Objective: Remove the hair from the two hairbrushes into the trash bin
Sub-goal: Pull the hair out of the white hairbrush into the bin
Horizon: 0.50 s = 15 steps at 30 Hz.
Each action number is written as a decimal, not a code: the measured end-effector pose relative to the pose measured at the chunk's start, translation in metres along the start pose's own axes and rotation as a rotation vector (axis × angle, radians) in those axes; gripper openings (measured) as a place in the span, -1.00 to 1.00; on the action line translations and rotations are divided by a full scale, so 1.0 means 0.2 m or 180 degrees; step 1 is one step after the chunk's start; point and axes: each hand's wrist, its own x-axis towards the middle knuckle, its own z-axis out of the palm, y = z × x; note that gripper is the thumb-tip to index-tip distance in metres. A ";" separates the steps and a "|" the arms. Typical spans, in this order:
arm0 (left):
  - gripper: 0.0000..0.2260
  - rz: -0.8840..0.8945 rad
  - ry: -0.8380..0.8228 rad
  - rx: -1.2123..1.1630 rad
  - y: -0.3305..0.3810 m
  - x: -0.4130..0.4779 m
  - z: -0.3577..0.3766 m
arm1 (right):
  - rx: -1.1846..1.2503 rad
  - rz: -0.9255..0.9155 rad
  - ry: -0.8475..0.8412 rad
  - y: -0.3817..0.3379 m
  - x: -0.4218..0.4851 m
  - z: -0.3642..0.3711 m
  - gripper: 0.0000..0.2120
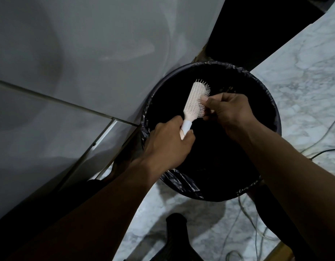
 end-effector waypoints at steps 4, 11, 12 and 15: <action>-0.77 0.0000 0.0015 0.0044 0.01 0.00 -0.01 | -0.0204 -0.0087 0.0029 -0.01 -0.01 0.01 -0.79; -0.79 -0.0198 0.0069 -0.0083 0.00 0.01 -0.01 | 0.0283 0.0269 0.0331 -0.04 0.03 -0.03 -0.74; -0.78 -0.0194 0.0067 -0.0085 0.01 0.01 -0.01 | 0.0310 0.0337 0.0399 -0.05 0.03 -0.04 -0.71; -0.76 -0.0188 0.0063 -0.0083 0.01 0.00 -0.01 | 0.0229 0.0422 0.0525 -0.06 0.02 -0.05 -0.63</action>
